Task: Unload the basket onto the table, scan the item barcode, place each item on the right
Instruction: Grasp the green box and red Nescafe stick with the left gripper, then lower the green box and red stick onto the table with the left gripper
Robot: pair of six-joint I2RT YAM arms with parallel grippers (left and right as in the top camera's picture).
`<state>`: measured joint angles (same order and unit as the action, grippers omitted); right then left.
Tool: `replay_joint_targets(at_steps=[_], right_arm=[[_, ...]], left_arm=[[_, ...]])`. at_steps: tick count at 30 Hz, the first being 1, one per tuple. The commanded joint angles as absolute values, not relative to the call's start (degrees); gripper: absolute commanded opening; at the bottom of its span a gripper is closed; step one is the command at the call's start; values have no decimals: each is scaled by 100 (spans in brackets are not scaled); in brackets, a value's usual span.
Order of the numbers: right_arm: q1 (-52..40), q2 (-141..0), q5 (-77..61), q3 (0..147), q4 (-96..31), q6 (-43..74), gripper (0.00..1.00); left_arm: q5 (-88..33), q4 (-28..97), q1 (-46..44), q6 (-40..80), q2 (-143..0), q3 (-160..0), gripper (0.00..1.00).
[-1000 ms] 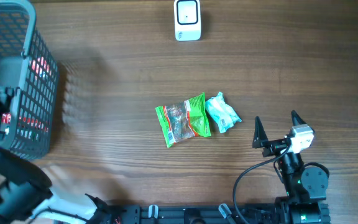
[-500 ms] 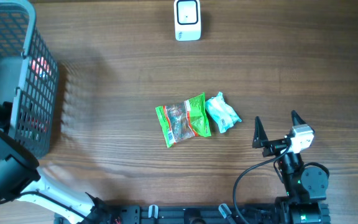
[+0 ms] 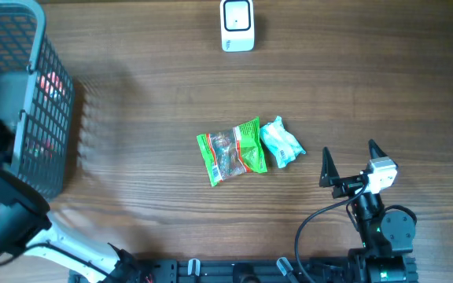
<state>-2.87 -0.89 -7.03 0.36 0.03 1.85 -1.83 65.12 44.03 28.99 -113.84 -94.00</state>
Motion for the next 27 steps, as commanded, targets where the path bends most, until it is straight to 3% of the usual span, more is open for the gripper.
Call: replay_joint_targets(at_steps=[1,8,18,22,27], right_arm=[[-261,-58,-644,30,38,152,100],[-261,-58,-644,30,38,152,100],[-261,-58,-644,30,38,152,100],[-261,-58,-644,30,38,152,100],[-261,-64,-644,30,36,152,100]], left_arm=[[-259,6829,4403,2869,-10256,-10571,31],[-1868,7157,4099,2582,-8781,-10930,31],[-2248,7859,1166,1538,-8707,-9826,30],[-2248,7168,-71,1586,-8711,-8427,31],[-2248,5199,-1321,2287,-8713,-6331,33]])
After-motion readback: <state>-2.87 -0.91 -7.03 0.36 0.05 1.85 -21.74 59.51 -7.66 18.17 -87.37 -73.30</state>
